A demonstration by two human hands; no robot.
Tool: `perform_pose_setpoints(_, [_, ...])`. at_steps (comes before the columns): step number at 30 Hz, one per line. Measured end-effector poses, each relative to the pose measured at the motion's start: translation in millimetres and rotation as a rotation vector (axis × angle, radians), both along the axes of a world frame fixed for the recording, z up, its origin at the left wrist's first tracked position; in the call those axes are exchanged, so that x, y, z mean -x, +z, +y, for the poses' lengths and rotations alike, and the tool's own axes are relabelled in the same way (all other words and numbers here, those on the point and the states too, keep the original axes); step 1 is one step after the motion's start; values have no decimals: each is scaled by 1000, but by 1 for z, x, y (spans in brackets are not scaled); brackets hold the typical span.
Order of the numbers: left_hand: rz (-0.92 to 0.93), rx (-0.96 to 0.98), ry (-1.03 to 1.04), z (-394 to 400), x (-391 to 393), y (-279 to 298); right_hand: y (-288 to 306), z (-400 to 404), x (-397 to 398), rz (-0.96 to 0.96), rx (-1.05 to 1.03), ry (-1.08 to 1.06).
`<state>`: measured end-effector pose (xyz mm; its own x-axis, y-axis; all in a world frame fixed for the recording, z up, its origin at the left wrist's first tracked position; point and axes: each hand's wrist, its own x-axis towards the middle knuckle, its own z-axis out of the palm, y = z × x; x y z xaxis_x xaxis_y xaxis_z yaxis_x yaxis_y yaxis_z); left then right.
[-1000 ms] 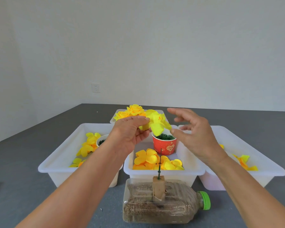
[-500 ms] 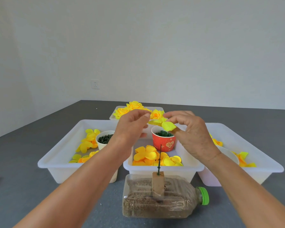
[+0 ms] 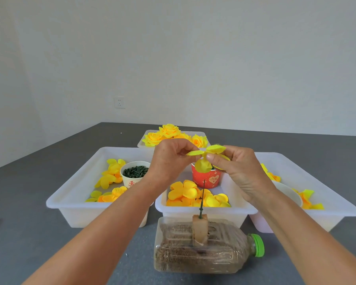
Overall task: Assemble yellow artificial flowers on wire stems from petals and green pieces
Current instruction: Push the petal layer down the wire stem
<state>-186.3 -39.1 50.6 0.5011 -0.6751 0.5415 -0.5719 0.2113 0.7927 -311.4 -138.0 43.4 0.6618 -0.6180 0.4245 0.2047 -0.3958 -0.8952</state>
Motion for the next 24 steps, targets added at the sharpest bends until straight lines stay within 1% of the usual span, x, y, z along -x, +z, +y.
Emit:
perform_pose_setpoints(4, [97, -58, -60, 2, -1, -5, -5, -2, 2, 85, -163, 85])
perform_pose_setpoints(9, [166, -100, -123, 9, -4, -11, -7, 1, 7, 96, -291, 208])
perform_pose_setpoints(15, [200, -117, -169, 19, -4, -13, -13, 4, 10, 144, -259, 240])
perform_pose_setpoints(18, [211, -116, -171, 24, -5, -15, -14, 6, 11, 150, -196, 264])
perform_pose_setpoints(21, [215, -127, -163, 27, -3, -16, -15, 7, 12, 134, -151, 278])
perform_pose_setpoints(24, [211, -127, -175, 29, 1, -13, -15, 8, 15, 101, -164, 314])
